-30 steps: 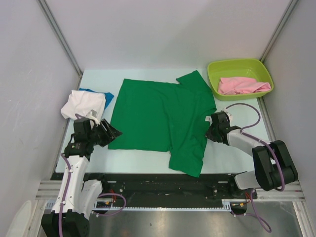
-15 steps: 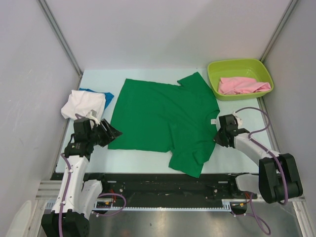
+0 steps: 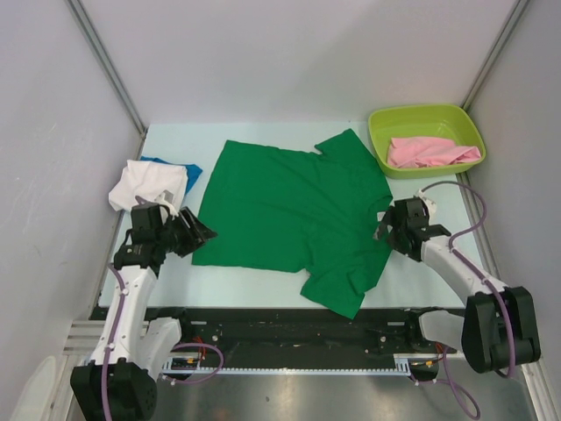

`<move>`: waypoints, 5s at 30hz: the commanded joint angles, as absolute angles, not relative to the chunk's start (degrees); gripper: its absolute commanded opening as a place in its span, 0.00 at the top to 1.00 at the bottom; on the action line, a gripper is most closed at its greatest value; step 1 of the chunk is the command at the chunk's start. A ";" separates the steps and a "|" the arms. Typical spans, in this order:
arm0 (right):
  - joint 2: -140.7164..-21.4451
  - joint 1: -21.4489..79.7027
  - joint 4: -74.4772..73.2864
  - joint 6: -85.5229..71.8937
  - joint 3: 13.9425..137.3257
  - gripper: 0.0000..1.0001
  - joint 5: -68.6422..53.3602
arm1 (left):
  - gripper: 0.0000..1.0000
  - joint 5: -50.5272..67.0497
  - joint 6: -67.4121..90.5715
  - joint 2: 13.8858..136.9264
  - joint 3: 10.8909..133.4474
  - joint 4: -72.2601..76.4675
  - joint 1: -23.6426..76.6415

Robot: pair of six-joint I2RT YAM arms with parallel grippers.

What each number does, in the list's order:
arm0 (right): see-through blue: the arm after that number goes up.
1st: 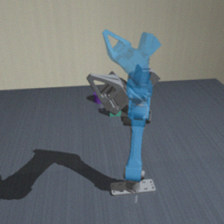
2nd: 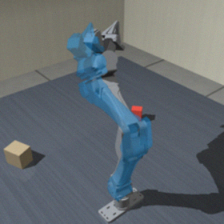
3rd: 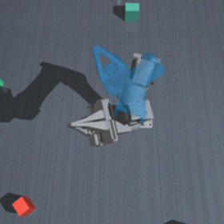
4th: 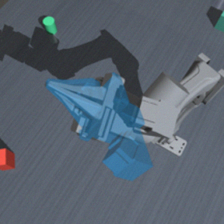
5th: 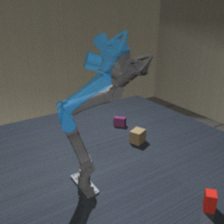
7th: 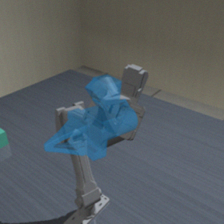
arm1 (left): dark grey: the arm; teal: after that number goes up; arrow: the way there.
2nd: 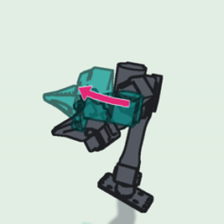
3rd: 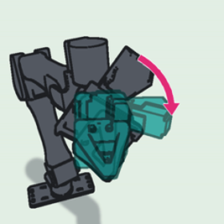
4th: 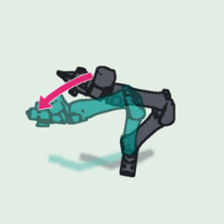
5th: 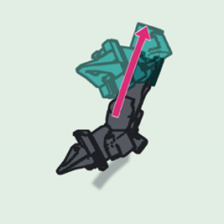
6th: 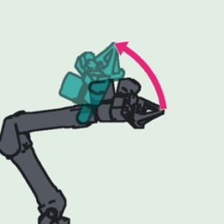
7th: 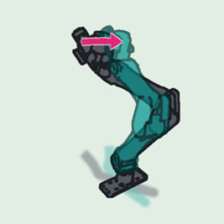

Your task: Fold and stack the t-shirts

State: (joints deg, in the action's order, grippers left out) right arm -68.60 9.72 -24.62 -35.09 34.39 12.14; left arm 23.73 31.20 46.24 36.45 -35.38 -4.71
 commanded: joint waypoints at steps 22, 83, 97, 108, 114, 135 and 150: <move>-104.04 15.91 -18.80 -24.26 81.80 0.00 0.62 | 0.45 22.94 32.52 90.94 75.28 -27.77 -4.13; -96.68 25.14 -16.17 -21.97 74.80 0.00 0.88 | 1.00 0.97 33.05 153.63 141.86 -45.88 2.90; -95.98 25.14 -15.91 -22.50 74.36 0.00 0.62 | 1.00 0.18 31.29 151.35 140.98 -45.88 -4.65; -95.80 25.84 -17.57 -22.24 74.36 0.00 3.93 | 0.09 5.18 29.79 144.78 134.49 -40.52 -4.13; -91.77 27.95 -21.18 -21.88 72.43 0.00 13.44 | 0.00 0.36 31.81 131.33 127.65 -47.02 -1.85; -58.82 36.20 -34.45 -38.92 39.48 0.00 5.45 | 0.00 1.94 41.47 57.94 38.00 -36.83 6.15; -53.16 64.24 -32.96 -68.02 27.69 0.19 18.00 | 0.00 1.05 47.81 48.16 27.96 -33.84 5.89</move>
State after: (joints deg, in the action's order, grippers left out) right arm -50.63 60.40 -34.39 -58.70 28.88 11.31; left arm 0.30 45.54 47.22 29.43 -37.06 6.13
